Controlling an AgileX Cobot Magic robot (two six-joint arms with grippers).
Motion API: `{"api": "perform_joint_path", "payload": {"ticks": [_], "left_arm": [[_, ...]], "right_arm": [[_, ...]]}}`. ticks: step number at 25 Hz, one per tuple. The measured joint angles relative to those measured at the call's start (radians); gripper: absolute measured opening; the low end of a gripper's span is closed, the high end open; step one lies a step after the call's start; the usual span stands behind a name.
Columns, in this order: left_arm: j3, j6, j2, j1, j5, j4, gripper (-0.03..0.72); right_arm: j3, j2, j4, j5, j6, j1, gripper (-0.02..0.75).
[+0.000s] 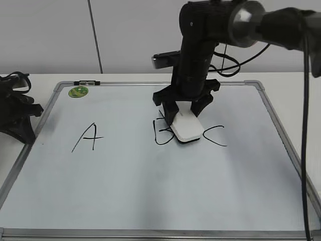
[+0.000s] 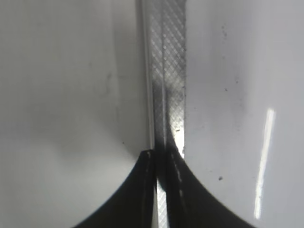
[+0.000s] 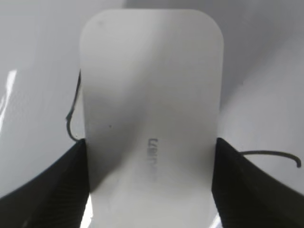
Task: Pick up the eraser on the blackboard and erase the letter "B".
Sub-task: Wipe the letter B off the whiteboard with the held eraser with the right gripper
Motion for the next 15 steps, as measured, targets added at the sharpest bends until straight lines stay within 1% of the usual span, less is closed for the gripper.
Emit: {"api": "perform_joint_path", "payload": {"ticks": [6,15], "left_arm": [[0.000,0.000,0.000,0.000,0.000,-0.002,0.013],[0.000,0.000,0.000,0.000,-0.002,-0.002,0.013]], "right_arm": [[-0.068,0.088,0.000,0.003,0.006,0.000,0.544],[-0.091,0.101,-0.018,-0.015,0.059,0.000,0.544]]}}
